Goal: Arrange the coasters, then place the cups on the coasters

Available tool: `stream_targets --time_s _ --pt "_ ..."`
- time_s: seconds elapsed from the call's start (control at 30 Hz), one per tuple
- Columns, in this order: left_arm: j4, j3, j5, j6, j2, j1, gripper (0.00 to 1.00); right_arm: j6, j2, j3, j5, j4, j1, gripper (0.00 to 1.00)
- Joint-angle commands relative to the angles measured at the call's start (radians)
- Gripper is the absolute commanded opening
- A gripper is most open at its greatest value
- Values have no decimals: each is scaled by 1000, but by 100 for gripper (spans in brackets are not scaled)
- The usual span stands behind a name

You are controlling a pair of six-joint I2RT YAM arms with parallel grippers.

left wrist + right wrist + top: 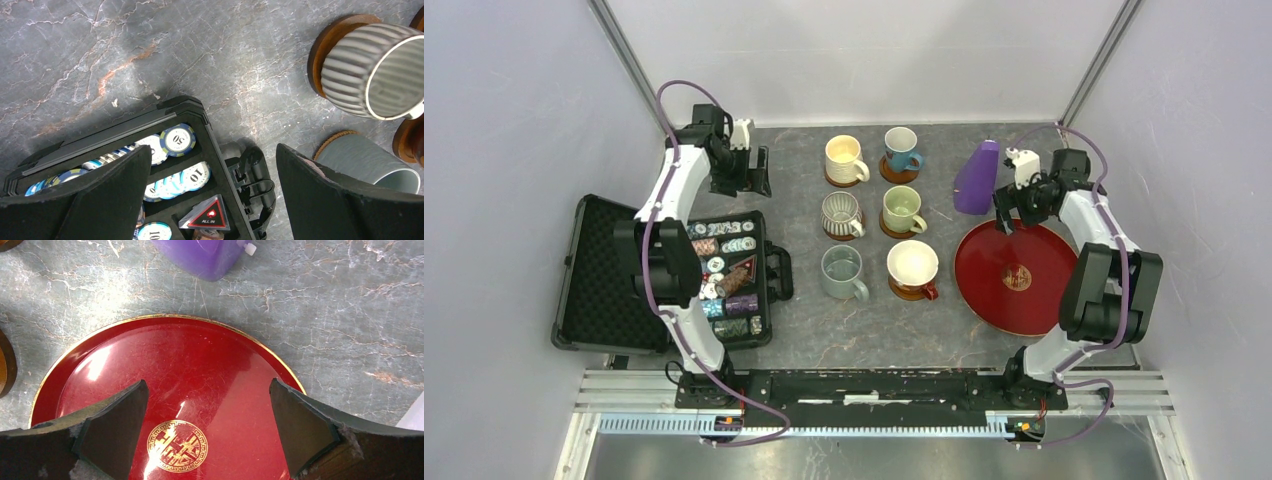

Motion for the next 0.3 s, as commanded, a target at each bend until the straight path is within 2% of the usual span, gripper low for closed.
stream_targets --time_s 0.0,0.27 --pt "23 -10 -41 -17 -18 -4 100 1 20 48 -29 24 -2 98" --pt "29 46 -66 -13 -10 -4 100 -7 31 78 -37 16 -1 98"
